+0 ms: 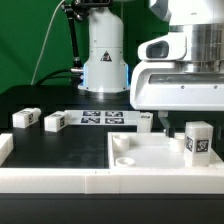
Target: Assemble one leg
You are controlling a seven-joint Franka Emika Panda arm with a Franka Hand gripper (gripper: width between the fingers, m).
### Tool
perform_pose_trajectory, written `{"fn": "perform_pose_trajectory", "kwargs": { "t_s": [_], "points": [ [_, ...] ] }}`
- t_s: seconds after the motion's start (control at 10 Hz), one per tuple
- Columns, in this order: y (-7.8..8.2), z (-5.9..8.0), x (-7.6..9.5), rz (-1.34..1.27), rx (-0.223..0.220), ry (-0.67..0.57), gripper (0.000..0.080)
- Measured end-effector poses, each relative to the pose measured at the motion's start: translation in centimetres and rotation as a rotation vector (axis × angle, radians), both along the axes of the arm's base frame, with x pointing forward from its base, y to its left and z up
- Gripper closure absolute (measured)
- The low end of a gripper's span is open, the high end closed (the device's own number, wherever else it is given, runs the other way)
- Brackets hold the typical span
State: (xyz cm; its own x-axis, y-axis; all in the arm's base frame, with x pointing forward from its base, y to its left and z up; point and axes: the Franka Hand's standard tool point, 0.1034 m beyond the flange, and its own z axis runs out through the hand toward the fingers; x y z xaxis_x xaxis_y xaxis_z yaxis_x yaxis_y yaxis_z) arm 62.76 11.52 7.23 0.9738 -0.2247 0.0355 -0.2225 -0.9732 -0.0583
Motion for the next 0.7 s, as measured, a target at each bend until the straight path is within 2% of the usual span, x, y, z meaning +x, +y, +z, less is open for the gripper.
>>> {"fn": "perform_pose_trajectory", "kwargs": {
  "t_s": [0.1,0.3,0.4,0.5,0.7],
  "points": [
    [-0.01,0.0,0.0,-0.001,0.0,0.0,0.0151],
    [0.0,0.0,0.01,-0.001,0.0,0.0,0.0411],
    [-0.01,0.02,0.03,-0.021,0.002,0.0,0.0411],
    [-0.05,0.03,0.05,-0.035,0.002,0.0,0.0508],
    [-0.1,0.03,0.06,-0.107,0.007,0.003,0.0508]
  ]
}}
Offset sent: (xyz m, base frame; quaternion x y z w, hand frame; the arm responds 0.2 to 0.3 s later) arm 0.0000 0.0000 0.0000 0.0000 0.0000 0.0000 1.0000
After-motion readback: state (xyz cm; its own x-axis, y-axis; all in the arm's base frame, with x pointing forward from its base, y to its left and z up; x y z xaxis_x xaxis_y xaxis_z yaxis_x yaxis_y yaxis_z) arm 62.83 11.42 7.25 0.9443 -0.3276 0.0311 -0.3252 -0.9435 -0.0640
